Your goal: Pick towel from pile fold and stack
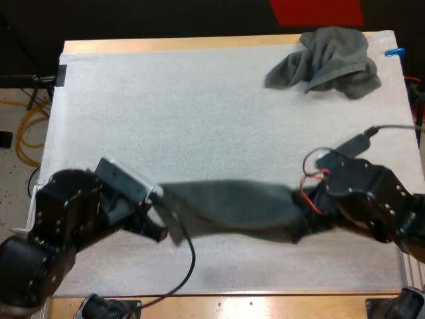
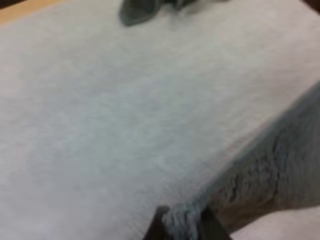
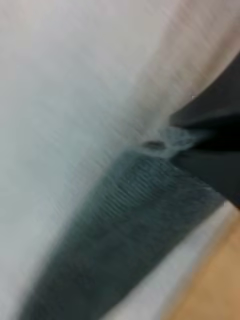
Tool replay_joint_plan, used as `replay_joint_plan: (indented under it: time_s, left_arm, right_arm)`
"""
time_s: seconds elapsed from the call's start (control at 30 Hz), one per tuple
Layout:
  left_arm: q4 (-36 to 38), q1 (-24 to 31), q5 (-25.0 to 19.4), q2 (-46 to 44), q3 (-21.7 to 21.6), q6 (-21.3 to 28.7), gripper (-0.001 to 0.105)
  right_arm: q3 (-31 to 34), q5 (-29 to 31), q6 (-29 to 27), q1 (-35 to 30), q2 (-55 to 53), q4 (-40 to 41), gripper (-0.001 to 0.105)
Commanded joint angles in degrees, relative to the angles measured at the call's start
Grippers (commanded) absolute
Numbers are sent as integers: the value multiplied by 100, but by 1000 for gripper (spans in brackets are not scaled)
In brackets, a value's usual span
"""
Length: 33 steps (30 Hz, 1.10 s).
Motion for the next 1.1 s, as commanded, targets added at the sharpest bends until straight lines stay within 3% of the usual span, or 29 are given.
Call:
replay_joint_plan:
  time_s: [0.0,0.13,0.3,0.4,0.47,0.57,0.67,0.87,1.07]
  left_arm:
    - [134,-35,122,-133,-35,-164,0]
    - [13,-19,-55,-216,109,-193,0]
    - [-1031,139,-145,133,902,-56,0]
    - [-2127,360,-191,584,1406,86,0]
    - [-3051,529,-191,1050,1780,340,0]
    - [-3954,666,-179,1770,2085,645,0]
    - [-4827,681,-179,2471,2225,882,0]
    - [-6475,681,-150,3636,2225,884,0]
    - [-7228,681,-342,4221,2225,884,0]
  right_arm:
    - [-52,-296,235,65,-58,241,0]
    - [113,-95,573,61,-35,252,0]
    - [836,22,458,-551,287,-580,0]
    - [1386,50,228,-1091,636,-1492,0]
    - [1848,40,2,-1594,1021,-2524,0]
    - [2226,12,-267,-2064,1533,-3633,0]
    - [2384,11,-489,-2399,2154,-4437,0]
    - [2373,22,-633,-2684,2984,-5758,0]
    - [2373,23,-475,-2912,3349,-6165,0]
